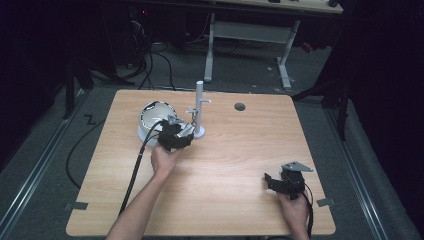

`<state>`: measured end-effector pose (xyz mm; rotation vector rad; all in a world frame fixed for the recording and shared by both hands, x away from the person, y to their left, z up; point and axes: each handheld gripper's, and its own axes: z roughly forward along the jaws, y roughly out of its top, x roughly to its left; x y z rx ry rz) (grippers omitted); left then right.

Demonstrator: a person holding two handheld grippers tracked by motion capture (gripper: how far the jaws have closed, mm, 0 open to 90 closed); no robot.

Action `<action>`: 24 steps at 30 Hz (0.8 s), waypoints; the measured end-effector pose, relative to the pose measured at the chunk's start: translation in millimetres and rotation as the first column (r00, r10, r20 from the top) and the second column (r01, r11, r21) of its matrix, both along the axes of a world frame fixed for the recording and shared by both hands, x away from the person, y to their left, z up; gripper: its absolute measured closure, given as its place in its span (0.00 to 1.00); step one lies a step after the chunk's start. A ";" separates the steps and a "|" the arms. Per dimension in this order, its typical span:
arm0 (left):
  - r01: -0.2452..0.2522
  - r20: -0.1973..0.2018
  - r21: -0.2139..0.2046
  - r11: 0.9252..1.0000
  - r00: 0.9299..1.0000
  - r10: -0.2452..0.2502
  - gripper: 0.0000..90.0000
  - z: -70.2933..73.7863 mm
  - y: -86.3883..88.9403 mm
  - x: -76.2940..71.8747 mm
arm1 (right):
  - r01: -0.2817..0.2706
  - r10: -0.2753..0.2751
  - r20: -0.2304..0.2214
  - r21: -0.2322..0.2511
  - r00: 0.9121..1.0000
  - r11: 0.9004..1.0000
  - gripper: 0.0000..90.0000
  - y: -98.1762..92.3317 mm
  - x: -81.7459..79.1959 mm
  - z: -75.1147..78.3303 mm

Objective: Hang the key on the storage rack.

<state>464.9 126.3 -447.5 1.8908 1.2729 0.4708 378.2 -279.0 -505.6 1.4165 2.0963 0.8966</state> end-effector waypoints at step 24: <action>0.019 -0.038 -0.016 1.000 0.999 -0.019 0.45 4.5 3.7 -2.7 | 0.000 0.000 0.001 -0.002 1.000 1.000 0.26 0.1 0.4 0.0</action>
